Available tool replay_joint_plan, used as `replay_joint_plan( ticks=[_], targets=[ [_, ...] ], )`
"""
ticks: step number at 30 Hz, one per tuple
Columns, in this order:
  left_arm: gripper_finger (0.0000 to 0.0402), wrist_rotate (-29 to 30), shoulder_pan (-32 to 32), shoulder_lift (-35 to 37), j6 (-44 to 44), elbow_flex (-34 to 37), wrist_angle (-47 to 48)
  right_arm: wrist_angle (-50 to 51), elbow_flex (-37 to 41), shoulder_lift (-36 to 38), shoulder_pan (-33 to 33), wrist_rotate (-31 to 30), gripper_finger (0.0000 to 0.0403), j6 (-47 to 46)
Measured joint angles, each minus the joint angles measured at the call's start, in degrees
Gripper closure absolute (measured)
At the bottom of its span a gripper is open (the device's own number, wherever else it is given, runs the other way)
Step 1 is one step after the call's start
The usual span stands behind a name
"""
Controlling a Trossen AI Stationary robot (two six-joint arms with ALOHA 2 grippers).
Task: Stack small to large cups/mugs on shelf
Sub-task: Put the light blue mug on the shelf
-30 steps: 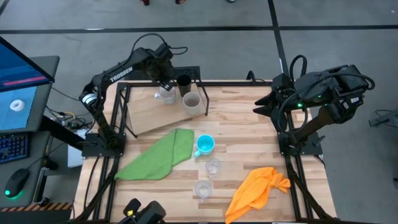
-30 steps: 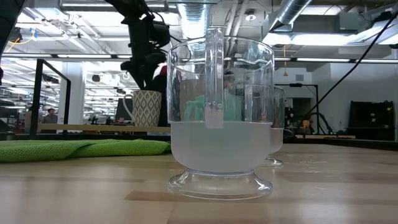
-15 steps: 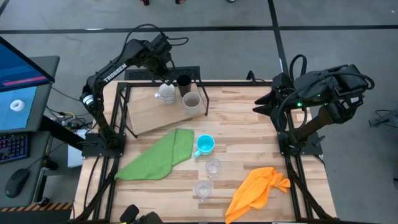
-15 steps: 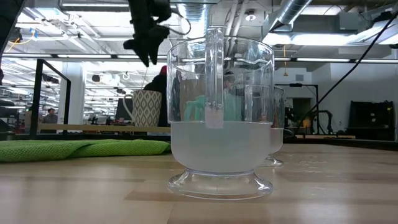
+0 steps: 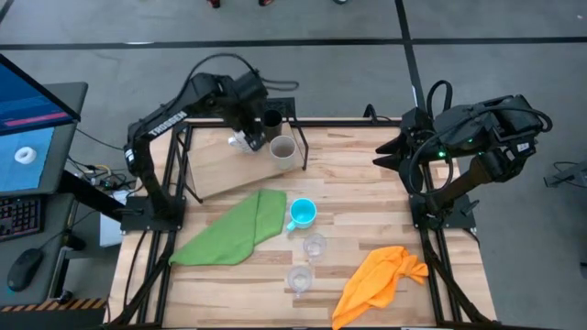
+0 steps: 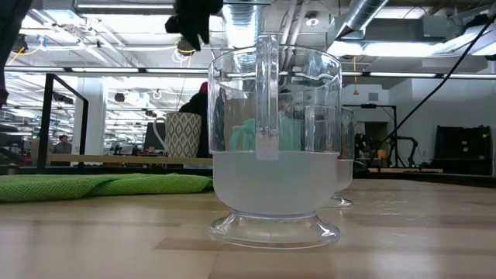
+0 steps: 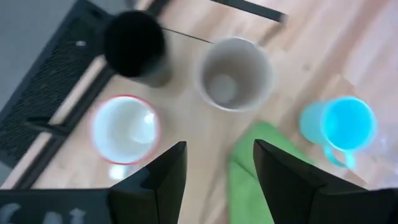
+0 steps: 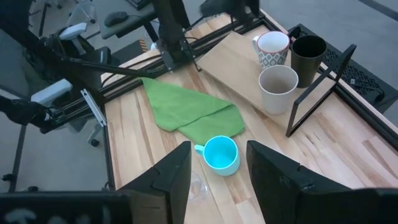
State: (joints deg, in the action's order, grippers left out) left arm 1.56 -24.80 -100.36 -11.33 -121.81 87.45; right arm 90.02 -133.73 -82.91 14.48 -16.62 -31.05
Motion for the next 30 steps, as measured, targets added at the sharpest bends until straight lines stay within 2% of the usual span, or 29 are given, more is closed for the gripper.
replay_joint_plan(
  ticks=[10, 17, 25, 30],
  targets=[
    [0.0226, -0.2, 16.1, 0.0, -9.4, -0.1, -2.0, 0.0, 0.0, 0.0, 0.0, 0.0, 0.0227, 0.0],
    [0.0226, 5.6, 26.3, 0.0, -16.7, 1.3, -7.2, 0.0, 0.0, 0.0, 0.0, 0.0, 0.0227, 0.0],
    [0.0226, 9.7, 32.8, -0.1, -22.8, 6.8, -15.5, 0.0, 0.0, 0.0, 0.0, 0.0, 0.0227, 0.0],
    [0.0226, 10.3, 33.7, 0.0, -25.1, 13.5, -22.5, 0.0, 0.0, 0.0, 0.0, 0.0, 0.0227, 0.0]
  ],
)
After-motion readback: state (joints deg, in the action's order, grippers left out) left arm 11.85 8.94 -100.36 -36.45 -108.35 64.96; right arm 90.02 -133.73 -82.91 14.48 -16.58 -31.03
